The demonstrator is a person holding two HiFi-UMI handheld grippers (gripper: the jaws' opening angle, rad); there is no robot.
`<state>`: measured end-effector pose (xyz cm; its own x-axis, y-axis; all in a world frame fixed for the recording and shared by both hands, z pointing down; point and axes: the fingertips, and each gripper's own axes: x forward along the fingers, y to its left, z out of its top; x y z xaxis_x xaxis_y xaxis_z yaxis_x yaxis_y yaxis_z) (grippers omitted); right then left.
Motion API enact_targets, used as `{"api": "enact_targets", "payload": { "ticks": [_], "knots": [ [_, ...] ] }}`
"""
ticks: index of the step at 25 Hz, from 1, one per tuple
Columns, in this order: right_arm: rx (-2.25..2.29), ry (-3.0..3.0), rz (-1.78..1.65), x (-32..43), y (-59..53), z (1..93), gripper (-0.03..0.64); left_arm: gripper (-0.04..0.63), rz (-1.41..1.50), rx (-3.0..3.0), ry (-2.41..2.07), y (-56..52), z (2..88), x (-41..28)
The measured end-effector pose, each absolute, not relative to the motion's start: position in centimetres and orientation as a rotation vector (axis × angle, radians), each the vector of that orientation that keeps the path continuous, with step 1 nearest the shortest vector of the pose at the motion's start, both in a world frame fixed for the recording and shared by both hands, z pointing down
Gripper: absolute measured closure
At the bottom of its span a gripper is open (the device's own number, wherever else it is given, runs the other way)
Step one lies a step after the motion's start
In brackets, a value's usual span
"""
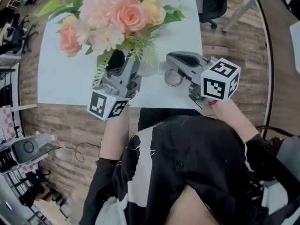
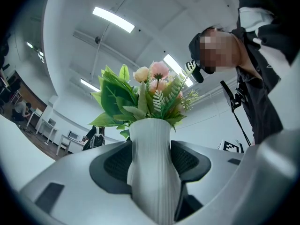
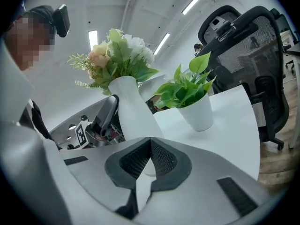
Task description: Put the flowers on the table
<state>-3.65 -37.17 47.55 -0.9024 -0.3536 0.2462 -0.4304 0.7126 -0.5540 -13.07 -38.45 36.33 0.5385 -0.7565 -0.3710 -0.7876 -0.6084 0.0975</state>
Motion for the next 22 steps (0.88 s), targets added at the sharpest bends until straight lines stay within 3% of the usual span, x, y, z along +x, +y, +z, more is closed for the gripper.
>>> {"api": "enact_targets", "payload": {
  "ticks": [22],
  "knots": [
    [0.635,-2.716,1.003,-2.6,-32.7,45.5,0.603,0.334,0.444,-2.706,1.453,-36.4,36.5,-13.0]
  ]
}}
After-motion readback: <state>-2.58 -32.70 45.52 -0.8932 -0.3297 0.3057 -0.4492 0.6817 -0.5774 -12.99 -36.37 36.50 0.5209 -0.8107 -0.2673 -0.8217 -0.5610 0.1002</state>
